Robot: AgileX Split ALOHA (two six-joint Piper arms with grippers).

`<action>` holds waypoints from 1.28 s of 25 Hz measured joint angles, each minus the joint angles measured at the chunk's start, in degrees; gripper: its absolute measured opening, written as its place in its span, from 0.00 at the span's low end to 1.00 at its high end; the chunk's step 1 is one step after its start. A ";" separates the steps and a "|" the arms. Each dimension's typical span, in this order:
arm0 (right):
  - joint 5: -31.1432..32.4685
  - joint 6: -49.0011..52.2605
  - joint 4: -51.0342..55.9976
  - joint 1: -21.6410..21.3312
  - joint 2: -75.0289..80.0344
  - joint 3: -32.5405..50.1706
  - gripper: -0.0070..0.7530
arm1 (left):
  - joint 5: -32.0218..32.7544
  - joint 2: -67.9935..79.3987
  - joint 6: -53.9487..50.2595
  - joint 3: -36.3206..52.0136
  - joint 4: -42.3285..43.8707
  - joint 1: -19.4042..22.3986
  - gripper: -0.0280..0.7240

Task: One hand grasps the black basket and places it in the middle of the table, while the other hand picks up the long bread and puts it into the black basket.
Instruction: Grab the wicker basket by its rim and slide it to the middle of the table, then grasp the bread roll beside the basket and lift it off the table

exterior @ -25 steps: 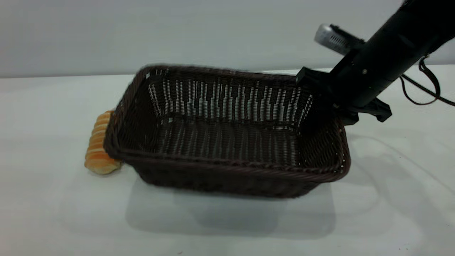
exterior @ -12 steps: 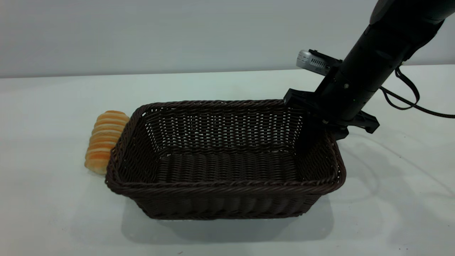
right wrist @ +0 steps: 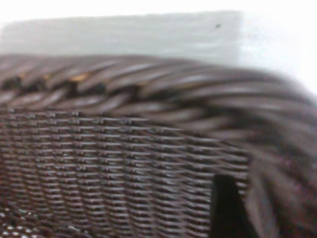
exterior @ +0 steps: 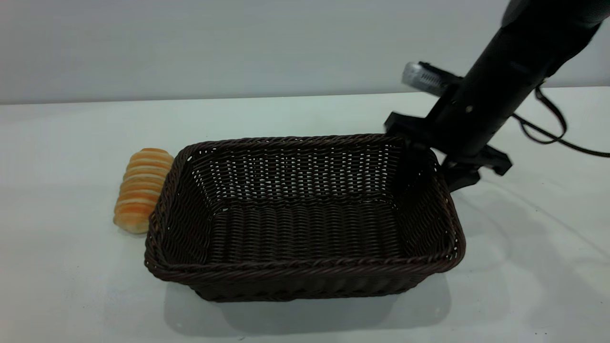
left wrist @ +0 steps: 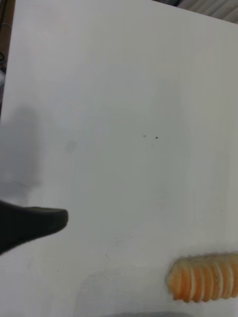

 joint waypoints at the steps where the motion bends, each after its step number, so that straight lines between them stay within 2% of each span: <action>1: 1.18 0.00 0.00 -1.20 -0.74 -0.20 0.63 | 0.00 0.00 0.00 0.00 0.00 0.00 0.70; 7: 11.92 -0.64 -0.24 -8.89 -6.68 -2.47 0.66 | 0.11 0.00 0.00 0.00 -0.60 0.00 0.70; 12: 22.29 -5.35 -0.97 -14.29 -11.72 -4.38 0.66 | 0.25 0.00 0.00 0.00 -1.48 0.00 0.70; 15: 25.90 -6.15 -6.01 -16.46 -14.39 -4.38 0.66 | 1.15 0.80 0.62 0.00 -2.42 0.00 0.70; 20: 30.32 -0.68 -23.82 -17.04 -19.96 -4.38 0.61 | 1.50 6.51 5.84 -0.29 -7.66 0.00 0.70; 23: 31.29 3.35 -30.35 -17.07 -24.16 -4.38 0.59 | 1.53 11.38 8.48 -2.38 -9.50 0.00 0.70; 32: 32.49 5.44 -29.45 -16.89 -44.61 4.25 0.58 | -1.72 34.55 14.13 -13.60 -10.53 0.00 0.70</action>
